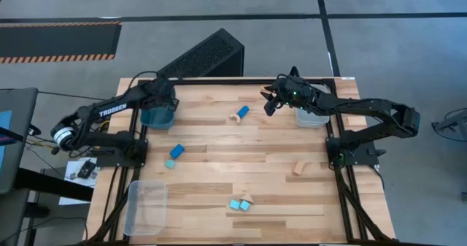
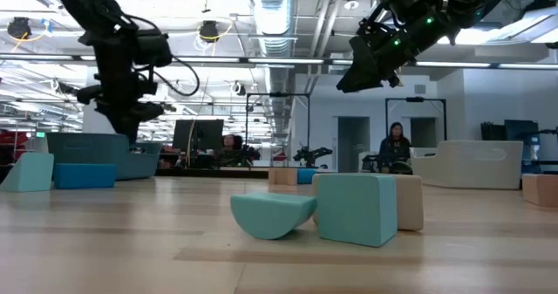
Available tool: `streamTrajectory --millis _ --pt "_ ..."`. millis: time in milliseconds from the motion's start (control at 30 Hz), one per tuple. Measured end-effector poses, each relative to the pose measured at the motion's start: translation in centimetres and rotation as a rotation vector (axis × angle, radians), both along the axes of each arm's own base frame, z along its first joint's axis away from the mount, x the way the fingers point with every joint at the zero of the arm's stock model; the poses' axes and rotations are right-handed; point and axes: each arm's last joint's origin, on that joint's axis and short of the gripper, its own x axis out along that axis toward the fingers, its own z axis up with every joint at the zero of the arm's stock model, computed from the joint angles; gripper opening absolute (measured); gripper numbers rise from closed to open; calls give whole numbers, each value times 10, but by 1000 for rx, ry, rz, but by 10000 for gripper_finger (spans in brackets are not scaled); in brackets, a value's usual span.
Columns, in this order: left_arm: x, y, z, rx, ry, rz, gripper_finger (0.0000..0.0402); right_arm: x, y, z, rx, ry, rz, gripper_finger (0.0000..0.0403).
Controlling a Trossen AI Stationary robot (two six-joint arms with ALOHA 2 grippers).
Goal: Sort & place blocks by color
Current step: Put the center blue block into the blue bin, then put the right blue block into the blue bin
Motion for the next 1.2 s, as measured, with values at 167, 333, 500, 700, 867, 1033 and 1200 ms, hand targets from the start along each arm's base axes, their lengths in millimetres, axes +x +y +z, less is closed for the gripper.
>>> streamTrajectory --millis 167,333,500,700,867,1033,1200 --pt "0 0 -2 -44 -55 -18 145 0 0 0 3 4 0 135" --pt "-2 0 -4 -54 -51 -25 185 0 1 -1 6 10 1 121" --pt "-5 -2 -11 -82 -47 -20 197 2 4 -1 6 11 17 116" --pt "-5 -2 -14 -73 -60 -21 198 3 8 -1 5 11 32 116" --pt "0 0 -12 -58 -110 -90 198 3 8 -1 6 11 32 117" --pt "18 -1 -6 -10 -204 -236 199 5 11 -1 30 -7 34 117" --pt "40 -8 5 74 -252 -383 199 8 16 1 -2 -12 66 117"
